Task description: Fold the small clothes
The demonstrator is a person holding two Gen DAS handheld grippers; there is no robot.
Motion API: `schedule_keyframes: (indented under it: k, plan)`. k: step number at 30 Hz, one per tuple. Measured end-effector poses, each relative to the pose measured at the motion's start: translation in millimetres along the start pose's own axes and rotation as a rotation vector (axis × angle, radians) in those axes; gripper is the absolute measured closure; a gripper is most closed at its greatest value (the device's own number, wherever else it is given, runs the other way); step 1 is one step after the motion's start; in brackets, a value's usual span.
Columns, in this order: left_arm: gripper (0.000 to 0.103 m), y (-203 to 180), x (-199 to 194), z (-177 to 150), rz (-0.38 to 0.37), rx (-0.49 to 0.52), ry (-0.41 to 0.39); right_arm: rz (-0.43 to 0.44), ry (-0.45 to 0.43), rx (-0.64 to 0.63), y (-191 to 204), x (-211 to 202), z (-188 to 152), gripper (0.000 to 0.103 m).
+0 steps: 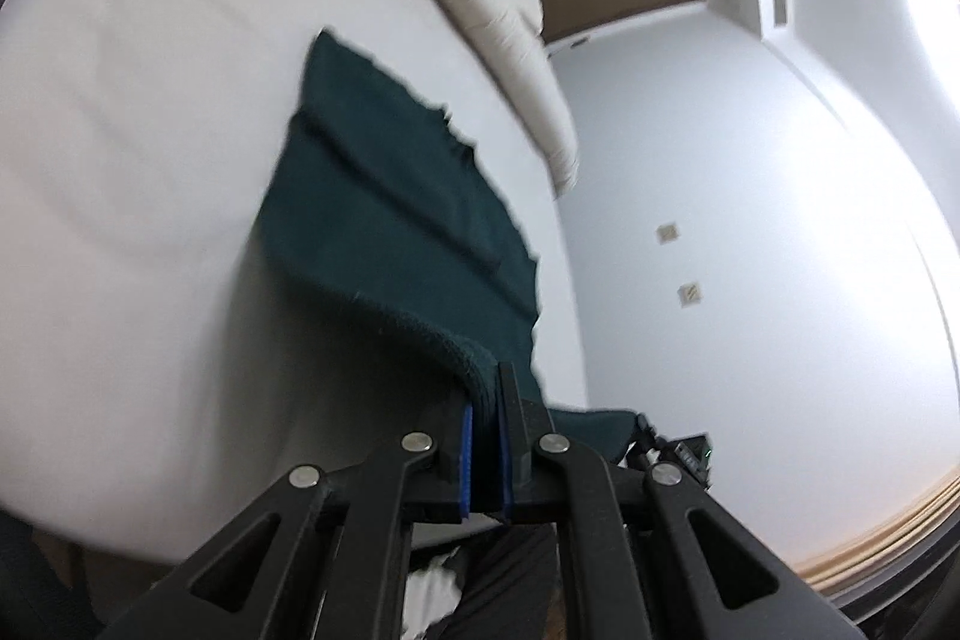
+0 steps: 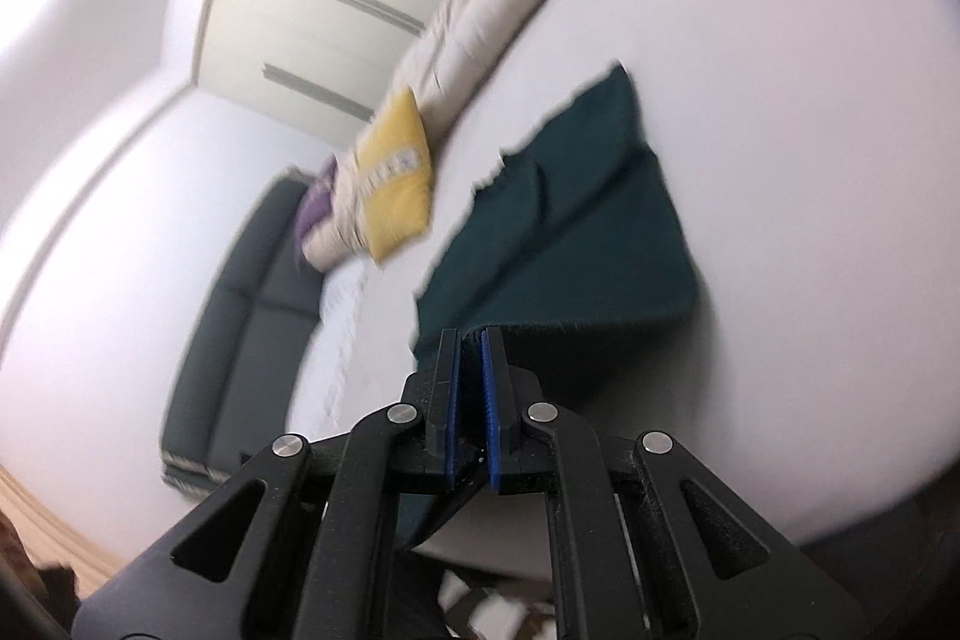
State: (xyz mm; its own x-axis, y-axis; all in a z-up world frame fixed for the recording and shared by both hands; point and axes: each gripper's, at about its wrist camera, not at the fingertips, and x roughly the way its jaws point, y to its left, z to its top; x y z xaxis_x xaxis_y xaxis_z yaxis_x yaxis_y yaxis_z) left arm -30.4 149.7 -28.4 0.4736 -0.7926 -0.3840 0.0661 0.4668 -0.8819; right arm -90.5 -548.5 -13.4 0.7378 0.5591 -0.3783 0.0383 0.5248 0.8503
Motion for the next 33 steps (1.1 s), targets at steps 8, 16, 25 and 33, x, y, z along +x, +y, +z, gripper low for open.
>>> schedule_keyframes:
  k: [8, 16, 25, 33]
  plan:
    - [0.096, -7, 36, 69, -0.032, -0.026, -0.066, 0.002, -0.102, 0.061, 6, 49, 79, 0.097]
    - [0.096, 12, 71, 130, -0.011, -0.078, -0.096, -0.053, -0.147, 0.108, -15, 101, 137, 0.097]
    - [0.096, 47, 121, 187, 0.046, -0.116, -0.1, -0.12, -0.162, 0.126, -38, 170, 194, 0.097]
    - [0.096, 72, 169, 231, 0.115, -0.119, -0.094, -0.208, -0.158, 0.154, -71, 242, 235, 0.097]
